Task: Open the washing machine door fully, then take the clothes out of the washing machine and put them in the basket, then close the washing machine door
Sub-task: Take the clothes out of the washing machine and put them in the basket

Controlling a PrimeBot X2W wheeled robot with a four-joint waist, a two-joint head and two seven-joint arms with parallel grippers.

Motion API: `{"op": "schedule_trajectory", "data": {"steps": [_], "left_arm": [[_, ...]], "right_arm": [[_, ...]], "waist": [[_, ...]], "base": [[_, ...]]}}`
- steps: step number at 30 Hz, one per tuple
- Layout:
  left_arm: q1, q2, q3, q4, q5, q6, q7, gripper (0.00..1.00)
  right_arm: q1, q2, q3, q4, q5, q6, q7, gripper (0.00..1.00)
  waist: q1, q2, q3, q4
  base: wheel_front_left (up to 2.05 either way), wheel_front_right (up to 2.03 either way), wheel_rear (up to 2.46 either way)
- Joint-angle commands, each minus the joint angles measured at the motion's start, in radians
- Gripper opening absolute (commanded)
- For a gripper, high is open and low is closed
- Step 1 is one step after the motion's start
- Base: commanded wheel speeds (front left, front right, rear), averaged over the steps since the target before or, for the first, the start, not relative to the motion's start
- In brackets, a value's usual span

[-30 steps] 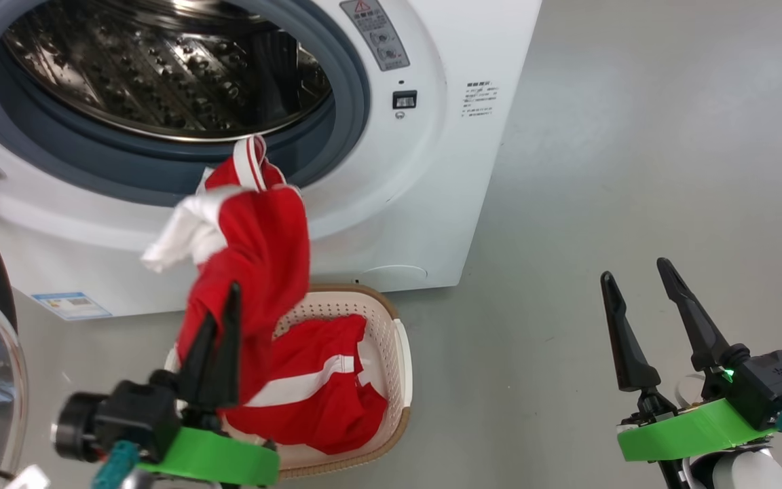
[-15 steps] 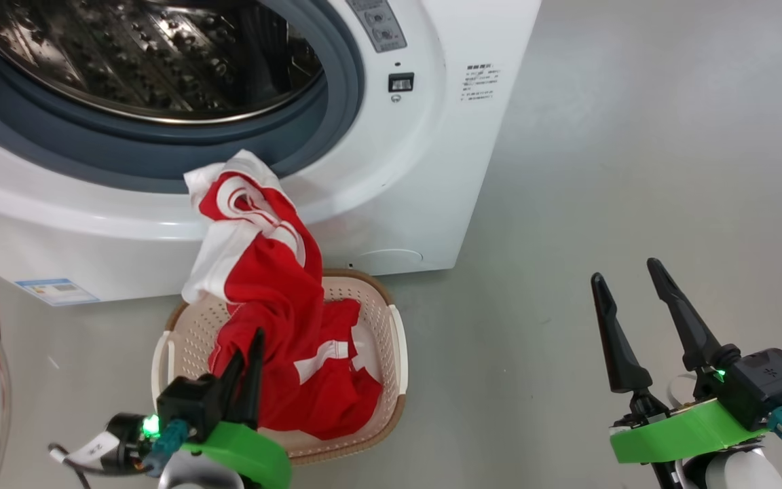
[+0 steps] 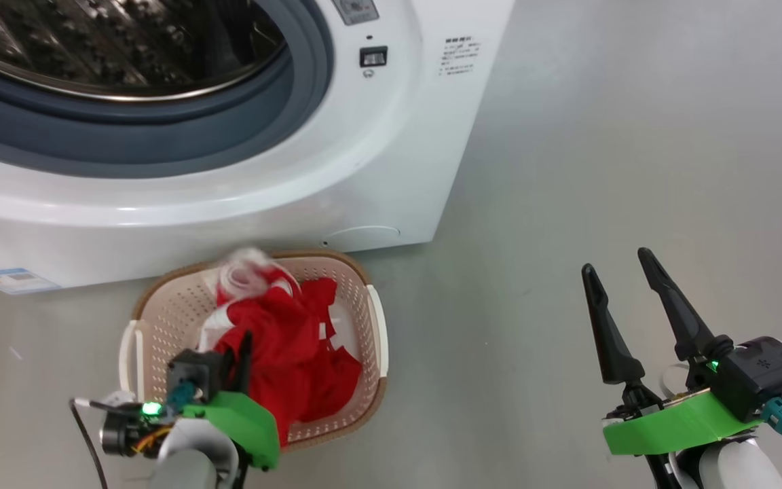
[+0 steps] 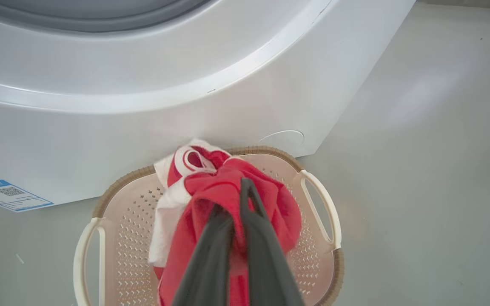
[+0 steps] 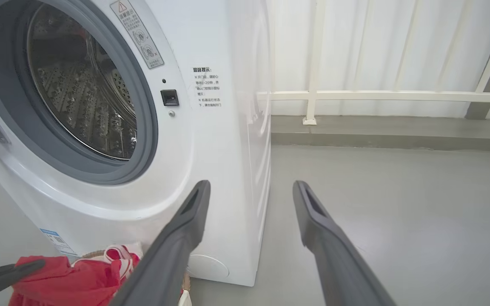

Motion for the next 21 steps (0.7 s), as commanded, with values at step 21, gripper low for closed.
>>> {"op": "schedule_trajectory", "data": {"steps": [21], "left_arm": [[-0.212,0.006,0.140,0.273,0.004,-0.007,-0.014,0.00]], "right_arm": [[-0.100,-0.008,0.054,-0.023,0.011,0.006,-0.006,1.00]], "waist": [[0.0000,0.0000,0.173,-0.088]], "base": [[0.00,0.00,0.00]]}}
